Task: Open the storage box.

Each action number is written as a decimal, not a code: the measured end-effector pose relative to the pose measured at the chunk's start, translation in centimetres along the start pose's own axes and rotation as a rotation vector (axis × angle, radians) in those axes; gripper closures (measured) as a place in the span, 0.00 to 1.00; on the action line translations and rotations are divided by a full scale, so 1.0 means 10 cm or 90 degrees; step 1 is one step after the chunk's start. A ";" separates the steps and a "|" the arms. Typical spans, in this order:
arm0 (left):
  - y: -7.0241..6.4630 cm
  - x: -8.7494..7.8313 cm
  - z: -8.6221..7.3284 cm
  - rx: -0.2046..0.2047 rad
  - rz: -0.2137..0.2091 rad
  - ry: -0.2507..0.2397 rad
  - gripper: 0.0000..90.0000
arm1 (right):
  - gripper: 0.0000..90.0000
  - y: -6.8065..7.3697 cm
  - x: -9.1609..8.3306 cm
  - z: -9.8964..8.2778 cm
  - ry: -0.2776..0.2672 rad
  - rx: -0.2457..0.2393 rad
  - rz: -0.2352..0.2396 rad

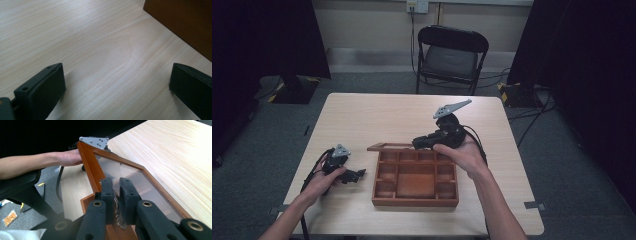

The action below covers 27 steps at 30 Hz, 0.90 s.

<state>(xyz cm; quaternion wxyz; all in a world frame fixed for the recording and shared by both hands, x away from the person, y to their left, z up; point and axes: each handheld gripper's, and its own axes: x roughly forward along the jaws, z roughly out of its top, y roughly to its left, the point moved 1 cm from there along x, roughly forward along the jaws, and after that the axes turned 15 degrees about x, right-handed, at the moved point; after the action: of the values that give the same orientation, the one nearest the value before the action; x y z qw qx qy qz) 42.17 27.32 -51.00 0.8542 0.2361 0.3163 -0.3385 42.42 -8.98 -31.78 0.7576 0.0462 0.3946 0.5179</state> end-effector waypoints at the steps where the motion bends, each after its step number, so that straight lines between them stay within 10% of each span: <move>1: 0.00 0.00 0.00 0.000 0.000 0.000 0.00 | 0.92 0.00 0.00 0.00 0.000 0.001 0.001; 27: 0.00 0.00 0.00 0.001 0.000 0.001 0.00 | 0.92 -0.01 0.00 0.00 -0.006 0.000 0.000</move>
<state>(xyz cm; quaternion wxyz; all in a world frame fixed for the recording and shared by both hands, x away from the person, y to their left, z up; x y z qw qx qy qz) 42.17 27.33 -50.99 0.8539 0.2367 0.3166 -0.3386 42.48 -9.02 -31.78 0.7594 0.0488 0.3909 0.5178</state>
